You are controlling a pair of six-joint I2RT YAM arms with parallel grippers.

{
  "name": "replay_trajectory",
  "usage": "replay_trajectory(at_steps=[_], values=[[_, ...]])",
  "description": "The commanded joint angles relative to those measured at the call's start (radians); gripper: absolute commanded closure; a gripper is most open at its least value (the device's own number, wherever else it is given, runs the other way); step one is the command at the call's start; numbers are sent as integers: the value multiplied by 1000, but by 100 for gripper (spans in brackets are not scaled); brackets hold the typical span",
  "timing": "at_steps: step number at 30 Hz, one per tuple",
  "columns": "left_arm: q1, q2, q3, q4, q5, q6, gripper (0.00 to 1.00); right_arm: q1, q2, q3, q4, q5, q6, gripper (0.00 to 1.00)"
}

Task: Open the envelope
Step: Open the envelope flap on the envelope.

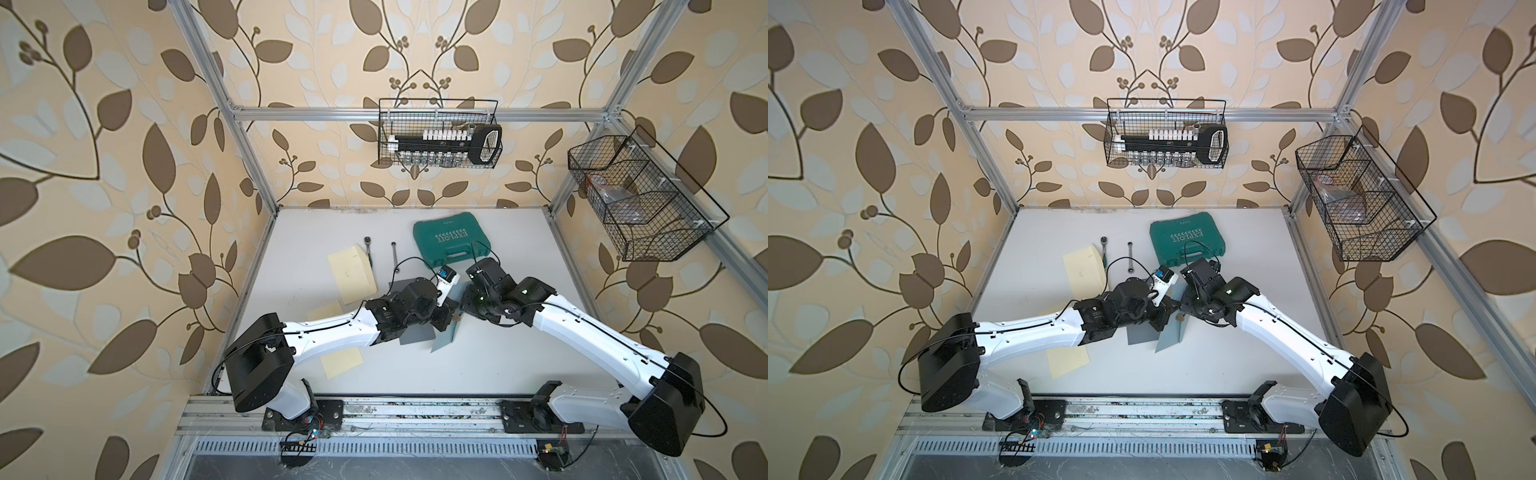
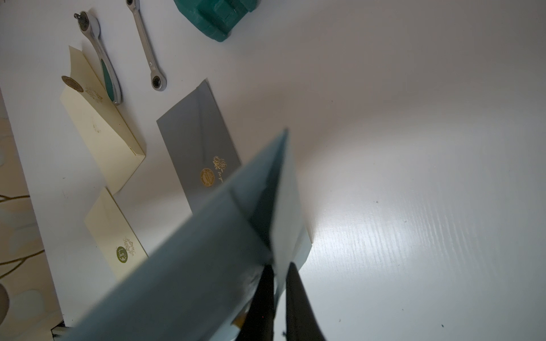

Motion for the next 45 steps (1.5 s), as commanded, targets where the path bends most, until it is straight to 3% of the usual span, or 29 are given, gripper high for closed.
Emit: replay_trajectory(at_steps=[1, 11, 29, 41, 43, 45], values=[[-9, -2, 48, 25, 22, 0, 100, -6, -2, -20, -15, 27, 10, 88], [-9, 15, 58, 14, 82, -9, 100, -7, 8, -16, 13, 18, 21, 87], [-9, 19, 60, 11, 71, -22, 100, -6, 19, -29, 52, -11, 30, 91], [-9, -3, 47, -12, -16, -23, 100, -49, -13, -53, -73, 113, -15, 90], [-9, -3, 48, -23, -42, -28, 100, -87, -42, -60, -97, 113, -44, 86], [-9, -6, 46, -34, -82, -42, 100, -137, -91, -69, -92, 80, -112, 76]])
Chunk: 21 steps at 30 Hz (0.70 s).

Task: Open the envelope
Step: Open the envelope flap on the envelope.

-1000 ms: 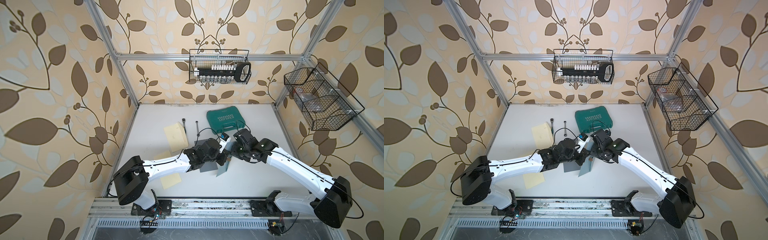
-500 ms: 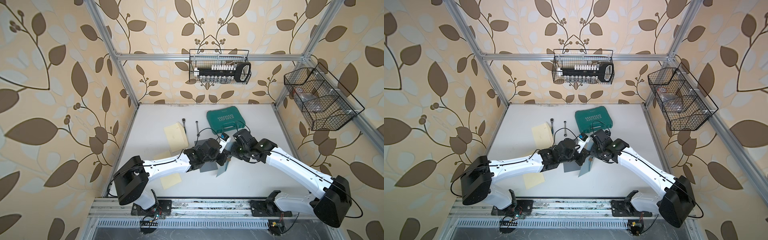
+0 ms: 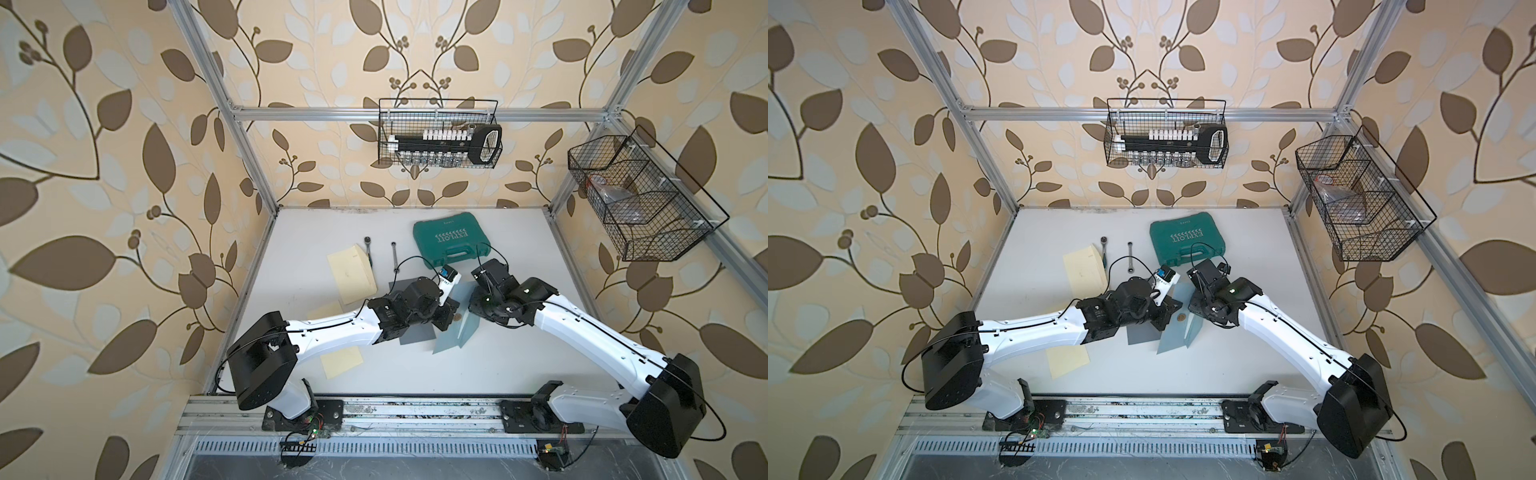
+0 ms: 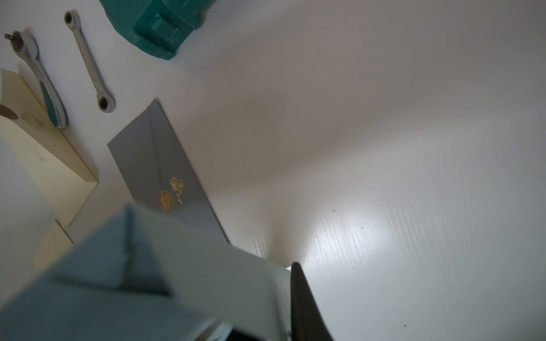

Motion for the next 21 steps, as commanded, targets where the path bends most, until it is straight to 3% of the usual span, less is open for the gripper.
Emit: replay_trajectory(at_steps=[1, 6, 8, 12, 16, 21], values=[[-8, -28, 23, -18, -75, -34, 100, -72, -90, -30, -37, 9, -101, 71], [14, -37, 43, -45, -70, -128, 100, -126, -286, -115, 104, -129, -251, 59], [44, -44, 53, -44, -12, -187, 100, -127, -373, -174, 170, -168, -270, 44], [131, -67, 67, -47, 107, -334, 100, -127, -520, -293, 316, -240, -283, 30], [240, -120, 34, 12, 222, -502, 100, -127, -582, -352, 417, -323, -310, 23], [281, -185, -1, 82, 223, -626, 100, -127, -546, -355, 500, -453, -329, 18]])
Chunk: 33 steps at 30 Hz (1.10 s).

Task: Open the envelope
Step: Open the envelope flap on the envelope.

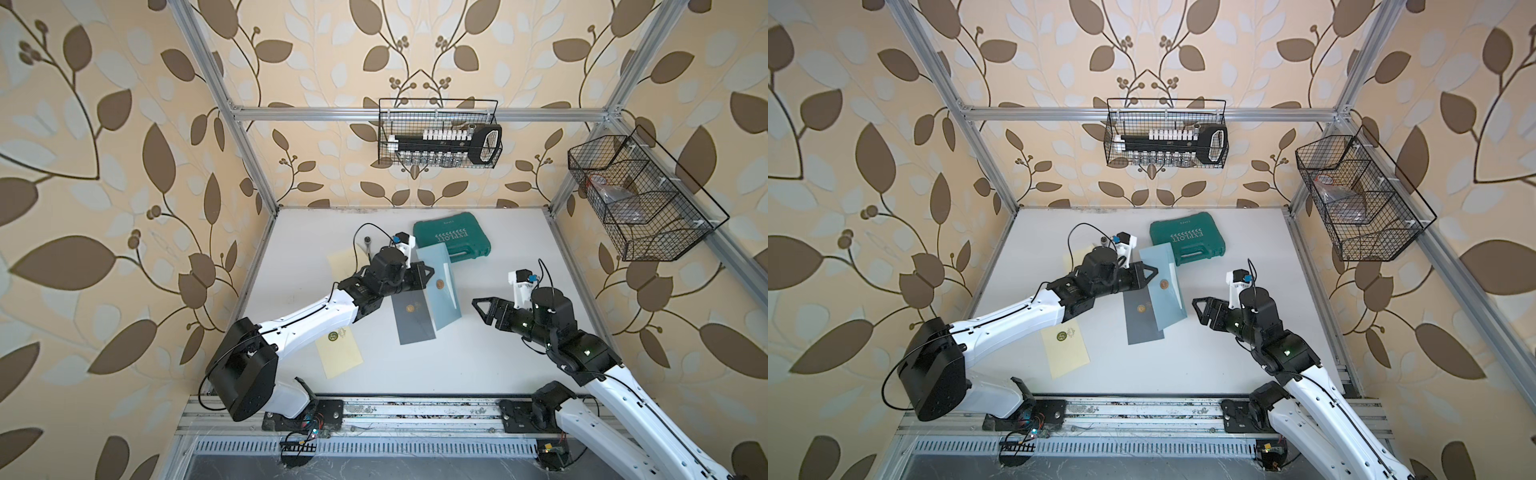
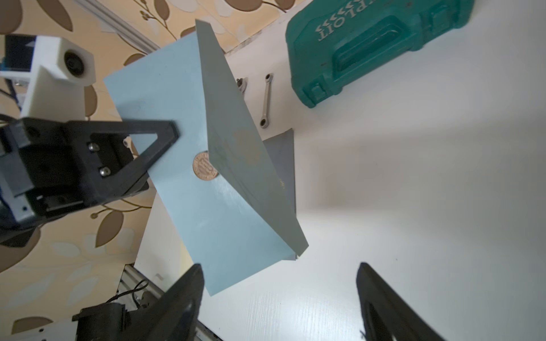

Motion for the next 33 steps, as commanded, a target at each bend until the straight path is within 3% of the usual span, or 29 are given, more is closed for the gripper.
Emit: replay_trajectory(at_steps=[1, 6, 22, 27, 33], values=[[-5, -71, 2, 60, 44, -130, 100, -1, 24, -3, 115, -119, -27, 17], [-5, -137, -6, 41, -14, -107, 100, -1, 69, 13, 181, -212, -19, 14], [-4, -183, -13, 52, -19, -100, 100, 0, 49, 28, 191, -193, 14, 11], [-5, -192, -15, 61, -12, -110, 100, 1, 40, -3, 295, -290, 2, 11], [-5, -189, -3, 70, 27, -108, 100, 2, 74, 7, 226, -215, 2, 11]])
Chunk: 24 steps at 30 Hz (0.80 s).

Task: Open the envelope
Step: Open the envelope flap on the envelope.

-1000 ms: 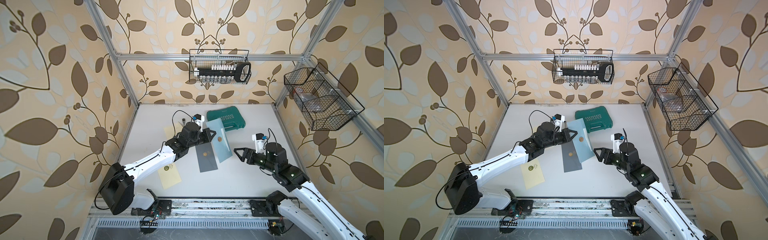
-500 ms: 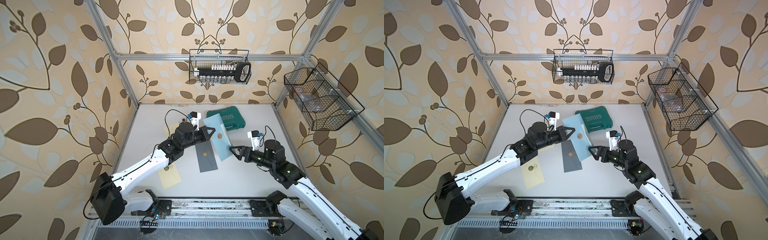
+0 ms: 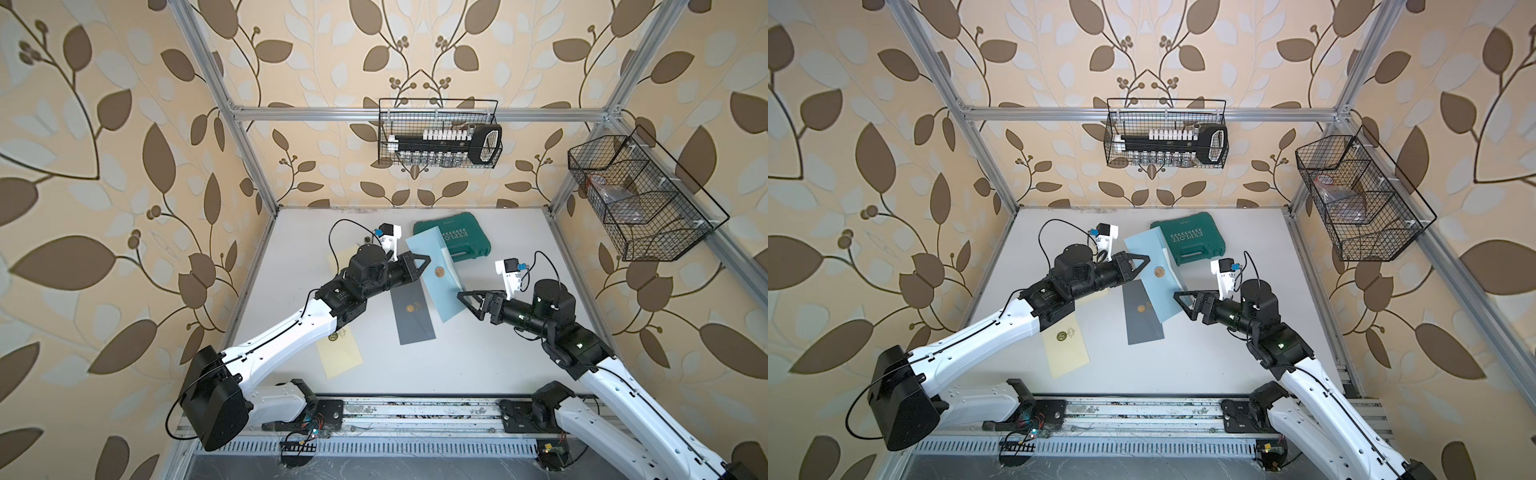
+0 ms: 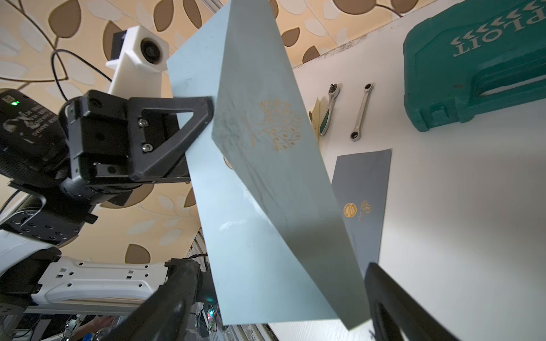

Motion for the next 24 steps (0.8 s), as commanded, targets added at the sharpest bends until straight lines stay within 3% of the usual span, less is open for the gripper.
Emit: replay_trajectory(at_steps=[1, 5, 10, 17, 24], values=[[-7, -31, 9, 49, 25, -3, 100, 2, 15, 7, -38, 54, -1, 11], [-7, -21, 27, 59, 83, 3, 100, 2, 19, -6, -21, 50, 12, 14], [-7, -4, 47, 68, 132, 3, 100, 1, 35, -32, 63, 14, 74, 29], [-7, -12, 42, 61, 130, 3, 100, -14, 98, -17, 119, -92, 108, 43], [-7, -31, 35, 40, 113, 13, 100, -109, 112, -47, 194, -228, 173, 55]])
